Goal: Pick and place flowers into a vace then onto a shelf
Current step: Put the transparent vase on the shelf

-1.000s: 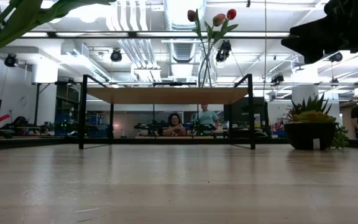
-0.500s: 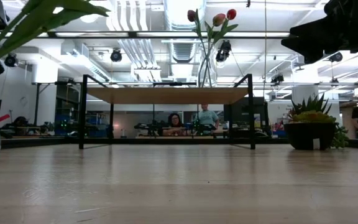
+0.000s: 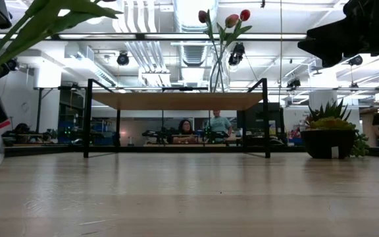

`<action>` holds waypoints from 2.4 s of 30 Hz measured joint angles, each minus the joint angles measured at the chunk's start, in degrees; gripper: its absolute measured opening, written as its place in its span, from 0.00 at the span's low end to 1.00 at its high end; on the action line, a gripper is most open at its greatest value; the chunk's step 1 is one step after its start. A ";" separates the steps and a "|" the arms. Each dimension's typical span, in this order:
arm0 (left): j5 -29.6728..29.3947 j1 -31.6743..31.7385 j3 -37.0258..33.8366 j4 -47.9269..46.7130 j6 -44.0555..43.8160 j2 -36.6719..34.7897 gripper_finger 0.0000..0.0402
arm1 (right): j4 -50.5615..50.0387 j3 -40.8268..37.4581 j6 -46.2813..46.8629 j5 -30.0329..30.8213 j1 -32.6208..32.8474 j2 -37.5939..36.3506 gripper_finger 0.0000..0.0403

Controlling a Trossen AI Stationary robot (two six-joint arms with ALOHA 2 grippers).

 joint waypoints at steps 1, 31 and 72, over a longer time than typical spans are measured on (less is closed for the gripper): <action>0.03 0.00 0.00 0.00 0.00 0.00 0.72 | 0.00 0.00 -0.03 0.00 0.00 0.00 0.61; -6.45 0.77 -0.13 -0.22 7.50 -11.67 0.33 | 0.00 0.01 -0.28 0.00 0.00 0.00 0.61; -22.63 26.22 4.31 21.65 56.32 -18.91 0.32 | 1.73 -0.02 0.15 0.00 -0.02 0.00 0.61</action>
